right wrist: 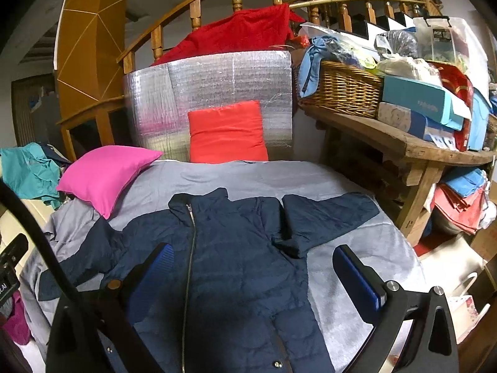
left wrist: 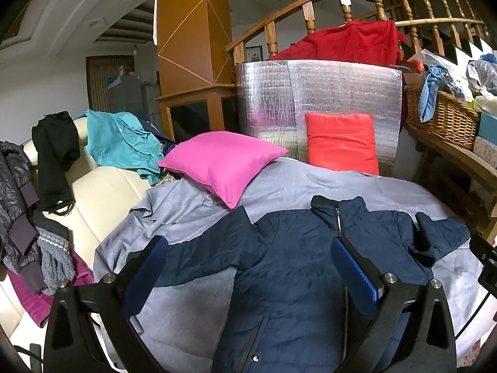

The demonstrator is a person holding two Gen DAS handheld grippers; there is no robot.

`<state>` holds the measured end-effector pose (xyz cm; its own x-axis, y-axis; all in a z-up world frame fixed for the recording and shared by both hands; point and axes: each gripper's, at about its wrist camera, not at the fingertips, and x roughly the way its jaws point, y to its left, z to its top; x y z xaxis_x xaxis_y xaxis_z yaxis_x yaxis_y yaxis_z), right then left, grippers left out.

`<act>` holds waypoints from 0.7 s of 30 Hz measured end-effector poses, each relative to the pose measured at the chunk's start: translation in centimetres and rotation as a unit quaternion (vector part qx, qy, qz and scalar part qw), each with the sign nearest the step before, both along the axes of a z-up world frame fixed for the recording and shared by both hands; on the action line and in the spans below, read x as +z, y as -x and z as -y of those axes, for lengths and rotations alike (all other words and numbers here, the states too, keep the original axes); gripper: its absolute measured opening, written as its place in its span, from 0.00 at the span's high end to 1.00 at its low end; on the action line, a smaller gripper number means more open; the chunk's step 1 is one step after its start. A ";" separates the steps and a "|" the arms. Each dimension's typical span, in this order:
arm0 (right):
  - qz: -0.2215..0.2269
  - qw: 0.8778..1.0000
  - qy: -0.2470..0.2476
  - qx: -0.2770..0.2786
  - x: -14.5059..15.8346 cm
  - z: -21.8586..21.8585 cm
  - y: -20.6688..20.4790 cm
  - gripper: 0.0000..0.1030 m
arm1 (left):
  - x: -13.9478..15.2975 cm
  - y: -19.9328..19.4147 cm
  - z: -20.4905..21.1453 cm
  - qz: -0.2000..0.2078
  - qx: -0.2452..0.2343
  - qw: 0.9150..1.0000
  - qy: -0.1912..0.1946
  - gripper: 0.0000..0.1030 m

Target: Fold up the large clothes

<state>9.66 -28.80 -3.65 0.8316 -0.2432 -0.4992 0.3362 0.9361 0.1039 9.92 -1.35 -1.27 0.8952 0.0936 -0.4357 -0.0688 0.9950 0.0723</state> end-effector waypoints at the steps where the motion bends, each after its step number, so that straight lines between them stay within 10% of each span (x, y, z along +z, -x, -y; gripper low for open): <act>1: 0.000 1.000 -0.001 0.001 -0.1 0.0 -0.3 0.00 | 0.0 -0.3 0.1 0.000 0.000 1.000 0.000 0.00; 16: 0.003 1.000 -0.016 0.001 -0.6 1.8 -3.1 0.00 | -0.9 -3.5 1.3 -0.010 0.003 1.000 0.000 0.00; 21: 0.035 0.995 -0.096 0.019 -2.7 8.3 -5.6 0.00 | -4.3 -8.7 2.3 -0.059 -0.002 0.998 0.012 0.00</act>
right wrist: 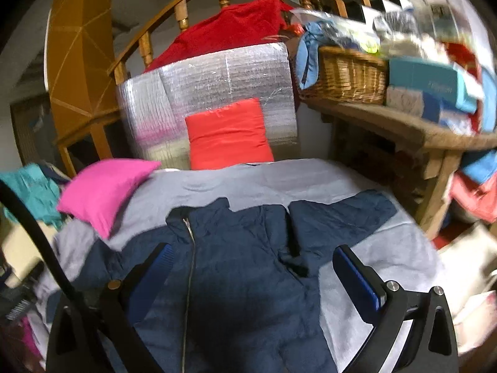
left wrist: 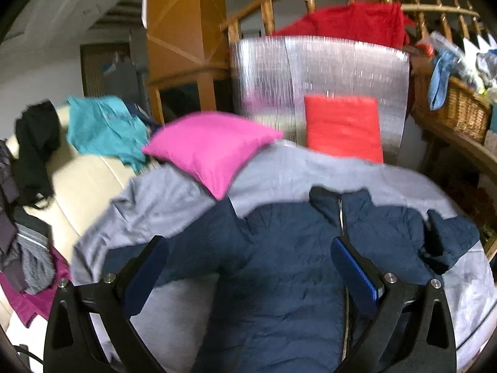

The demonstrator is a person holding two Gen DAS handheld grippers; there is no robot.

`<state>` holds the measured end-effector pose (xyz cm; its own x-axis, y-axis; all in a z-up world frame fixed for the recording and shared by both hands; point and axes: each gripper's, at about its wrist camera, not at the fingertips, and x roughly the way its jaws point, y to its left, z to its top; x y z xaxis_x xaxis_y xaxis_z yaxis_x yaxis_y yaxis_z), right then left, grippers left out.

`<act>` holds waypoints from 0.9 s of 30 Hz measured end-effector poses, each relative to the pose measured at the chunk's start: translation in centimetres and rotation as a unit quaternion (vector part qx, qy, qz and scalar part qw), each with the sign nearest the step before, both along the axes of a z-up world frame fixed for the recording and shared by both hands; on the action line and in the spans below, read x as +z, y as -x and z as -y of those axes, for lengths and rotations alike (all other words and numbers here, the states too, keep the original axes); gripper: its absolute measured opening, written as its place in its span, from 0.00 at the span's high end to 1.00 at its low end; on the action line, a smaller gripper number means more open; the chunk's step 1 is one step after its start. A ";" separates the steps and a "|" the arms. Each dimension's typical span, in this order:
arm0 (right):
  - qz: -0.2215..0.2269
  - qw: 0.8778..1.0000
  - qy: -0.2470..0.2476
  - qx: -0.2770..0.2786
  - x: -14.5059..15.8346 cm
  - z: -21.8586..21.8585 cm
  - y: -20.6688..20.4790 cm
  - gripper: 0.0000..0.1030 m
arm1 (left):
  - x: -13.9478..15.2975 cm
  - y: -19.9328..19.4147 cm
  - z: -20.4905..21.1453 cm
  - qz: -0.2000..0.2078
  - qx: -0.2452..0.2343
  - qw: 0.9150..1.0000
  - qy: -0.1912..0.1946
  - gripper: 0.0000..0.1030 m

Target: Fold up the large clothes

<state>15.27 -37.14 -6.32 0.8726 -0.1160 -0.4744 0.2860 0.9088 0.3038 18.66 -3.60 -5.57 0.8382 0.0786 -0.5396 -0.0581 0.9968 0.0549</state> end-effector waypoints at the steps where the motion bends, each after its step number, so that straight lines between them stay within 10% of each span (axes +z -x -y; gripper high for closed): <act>1: 0.004 1.000 -0.023 0.000 -0.6 1.5 -0.5 0.00 | -0.9 -1.1 0.2 -0.012 -0.004 1.000 0.006 0.00; 6: 0.019 0.979 -0.200 -0.025 -6.6 13.0 -3.4 0.00 | -8.1 -8.2 1.0 -0.111 -0.007 0.993 0.048 0.00; 13: -0.016 0.919 -0.382 -0.093 -16.7 23.6 -7.4 0.10 | -15.2 -12.6 1.9 -0.197 0.005 0.980 0.020 0.00; 21: -0.057 0.895 -0.419 -0.143 -22.7 27.0 -11.3 0.36 | -17.0 -13.8 4.0 -0.196 -0.017 0.980 -0.032 0.00; 24: -0.066 0.905 -0.393 -0.148 -22.9 26.7 -12.4 0.69 | -17.9 -14.0 4.7 -0.206 -0.027 0.977 -0.045 0.00; 27: -0.051 0.922 -0.358 -0.135 -20.7 25.3 -12.5 0.80 | -18.7 -14.1 5.1 -0.230 -0.036 0.971 -0.047 0.00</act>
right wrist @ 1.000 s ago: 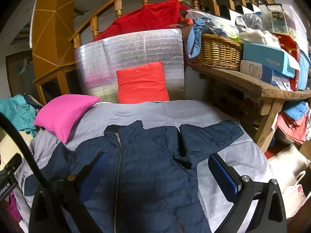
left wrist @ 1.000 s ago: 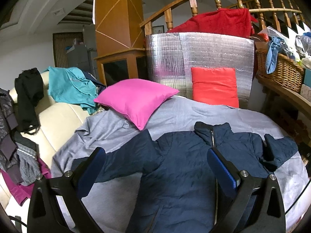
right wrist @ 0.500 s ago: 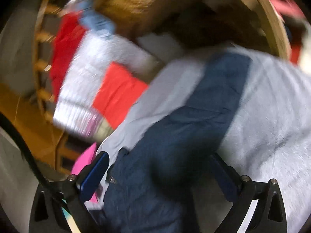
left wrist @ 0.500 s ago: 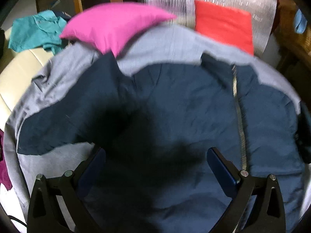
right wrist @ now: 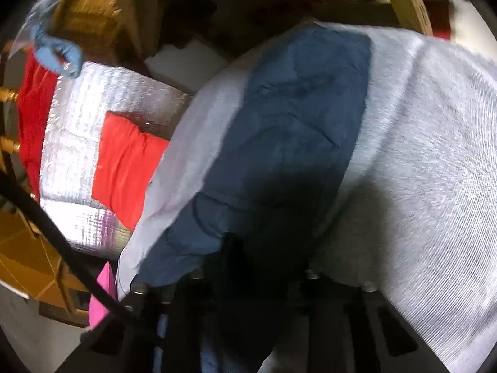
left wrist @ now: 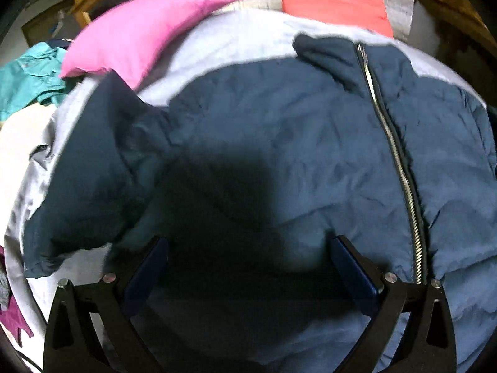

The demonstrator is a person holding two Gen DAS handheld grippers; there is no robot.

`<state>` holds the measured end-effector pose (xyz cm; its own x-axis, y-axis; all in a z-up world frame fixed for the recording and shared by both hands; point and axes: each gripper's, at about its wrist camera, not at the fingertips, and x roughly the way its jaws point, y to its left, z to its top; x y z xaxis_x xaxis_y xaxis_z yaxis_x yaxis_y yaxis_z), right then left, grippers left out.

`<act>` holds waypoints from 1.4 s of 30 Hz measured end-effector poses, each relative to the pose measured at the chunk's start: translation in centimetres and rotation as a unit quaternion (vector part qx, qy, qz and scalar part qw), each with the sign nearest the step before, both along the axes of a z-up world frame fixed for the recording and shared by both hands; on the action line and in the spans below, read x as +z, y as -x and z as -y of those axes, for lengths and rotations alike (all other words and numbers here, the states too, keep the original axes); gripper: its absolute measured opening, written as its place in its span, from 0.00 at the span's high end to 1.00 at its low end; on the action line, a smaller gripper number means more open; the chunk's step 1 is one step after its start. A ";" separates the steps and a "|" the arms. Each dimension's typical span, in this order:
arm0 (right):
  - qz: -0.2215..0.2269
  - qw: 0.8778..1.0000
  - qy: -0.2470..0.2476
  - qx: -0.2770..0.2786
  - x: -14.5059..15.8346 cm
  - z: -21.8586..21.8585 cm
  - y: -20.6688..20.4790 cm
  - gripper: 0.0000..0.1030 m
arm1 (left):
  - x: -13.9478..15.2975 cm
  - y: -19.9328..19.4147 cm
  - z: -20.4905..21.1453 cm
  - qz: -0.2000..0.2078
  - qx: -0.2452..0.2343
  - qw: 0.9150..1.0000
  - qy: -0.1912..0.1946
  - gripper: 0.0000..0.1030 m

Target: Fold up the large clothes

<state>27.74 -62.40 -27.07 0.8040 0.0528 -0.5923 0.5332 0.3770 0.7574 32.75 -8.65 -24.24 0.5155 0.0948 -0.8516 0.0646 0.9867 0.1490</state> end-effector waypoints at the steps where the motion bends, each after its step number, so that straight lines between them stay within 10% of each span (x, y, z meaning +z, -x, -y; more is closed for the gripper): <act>1: 0.005 0.999 0.030 0.013 1.6 -1.0 -0.1 0.80 | 0.0 0.0 -0.1 -0.002 0.002 1.000 0.005 0.00; 8: 0.082 0.992 0.039 0.093 7.5 -8.6 3.1 0.81 | -0.6 0.5 -1.1 0.001 0.018 0.998 0.052 0.00; 14: 0.064 0.989 -0.036 0.129 4.7 -14.0 5.3 0.76 | -0.9 0.8 -1.0 -0.005 0.024 0.998 0.049 0.00; 16: 0.037 0.988 -0.058 0.134 3.1 -14.1 5.1 0.54 | -0.5 0.9 -0.9 -0.017 0.027 0.998 0.052 0.00; 17: 0.030 0.988 -0.084 0.125 2.3 -13.4 5.1 0.32 | -0.3 0.7 -0.9 -0.024 0.029 0.998 0.055 0.00; 23: 0.064 0.984 -0.163 -0.018 -0.4 -6.1 7.7 0.16 | 3.3 0.7 -1.6 0.045 0.026 0.994 0.097 0.00; 28: 0.075 0.967 -0.228 -0.089 -3.1 -2.9 8.0 0.32 | 5.7 1.6 -1.7 0.104 0.025 0.990 0.094 0.00; 30: 0.070 0.977 -0.188 -0.068 -2.0 -2.8 7.1 0.67 | 6.4 2.1 -1.7 0.129 0.024 0.988 0.083 0.00; 36: 0.097 0.995 0.024 0.009 7.4 -8.1 4.4 0.73 | 8.5 2.6 -4.0 0.190 0.043 0.980 0.035 0.00; 42: 0.160 0.942 0.234 0.180 14.0 -19.6 1.1 0.73 | 9.3 3.1 -9.5 0.195 0.099 0.974 0.053 0.00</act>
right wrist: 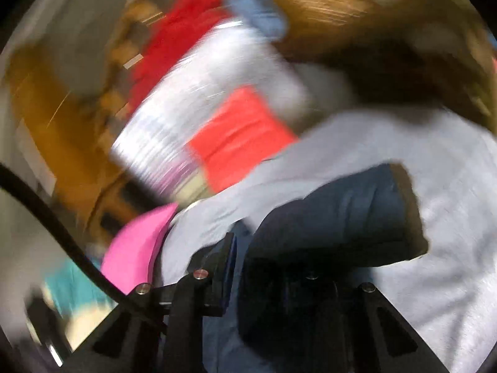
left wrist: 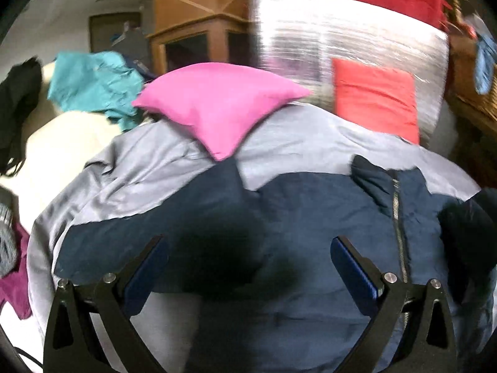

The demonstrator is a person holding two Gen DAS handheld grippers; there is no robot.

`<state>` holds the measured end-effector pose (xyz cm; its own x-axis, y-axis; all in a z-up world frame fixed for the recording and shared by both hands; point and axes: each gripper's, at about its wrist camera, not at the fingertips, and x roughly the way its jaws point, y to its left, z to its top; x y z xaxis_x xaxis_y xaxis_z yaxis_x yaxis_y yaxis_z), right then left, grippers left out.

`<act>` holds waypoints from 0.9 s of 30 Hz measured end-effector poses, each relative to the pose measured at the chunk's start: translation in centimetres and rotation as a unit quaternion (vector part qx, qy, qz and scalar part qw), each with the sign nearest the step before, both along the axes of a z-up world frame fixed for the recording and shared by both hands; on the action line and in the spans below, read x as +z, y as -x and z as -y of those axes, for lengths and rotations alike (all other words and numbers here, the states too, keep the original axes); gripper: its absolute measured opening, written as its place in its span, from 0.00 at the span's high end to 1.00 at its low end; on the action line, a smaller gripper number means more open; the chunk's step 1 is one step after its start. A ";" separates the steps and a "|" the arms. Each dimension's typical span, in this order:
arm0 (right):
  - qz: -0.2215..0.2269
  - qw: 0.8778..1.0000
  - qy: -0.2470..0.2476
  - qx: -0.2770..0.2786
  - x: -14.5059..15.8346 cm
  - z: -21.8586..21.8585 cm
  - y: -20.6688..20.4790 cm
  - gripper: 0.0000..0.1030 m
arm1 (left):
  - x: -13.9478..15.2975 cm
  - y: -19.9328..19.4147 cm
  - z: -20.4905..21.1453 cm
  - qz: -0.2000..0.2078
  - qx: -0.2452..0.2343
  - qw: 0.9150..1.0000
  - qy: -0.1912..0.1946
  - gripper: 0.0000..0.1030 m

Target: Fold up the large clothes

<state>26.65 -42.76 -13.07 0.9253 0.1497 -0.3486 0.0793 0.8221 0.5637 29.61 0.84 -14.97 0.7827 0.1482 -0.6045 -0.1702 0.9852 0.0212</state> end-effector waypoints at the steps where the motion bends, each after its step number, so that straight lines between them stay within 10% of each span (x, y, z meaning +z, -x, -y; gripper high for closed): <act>1: 0.003 0.999 0.027 0.029 0.3 -2.6 0.6 0.73 | 0.1 0.1 -0.8 0.001 0.009 1.000 0.004 0.00; 6: -0.034 0.982 0.083 0.168 -1.5 -12.3 -0.3 0.73 | -0.1 0.0 -4.2 0.001 0.039 0.999 0.025 0.00; 9: -0.094 0.961 0.121 0.232 -3.4 -16.3 0.1 0.35 | 0.0 0.3 -5.4 0.003 0.046 0.998 0.041 0.00; 13: -0.100 0.952 0.111 0.267 -4.0 -15.8 1.6 0.26 | -0.1 0.5 -5.9 0.003 0.042 0.997 0.061 0.00; 21: -0.109 0.991 0.014 0.076 -3.8 -3.6 1.9 0.26 | -0.9 -0.6 -3.2 -0.020 -0.007 0.997 0.071 0.00; 27: -0.193 0.975 -0.092 -0.057 -8.0 6.4 1.6 0.28 | -1.7 -1.5 0.6 -0.015 -0.046 0.998 0.027 0.04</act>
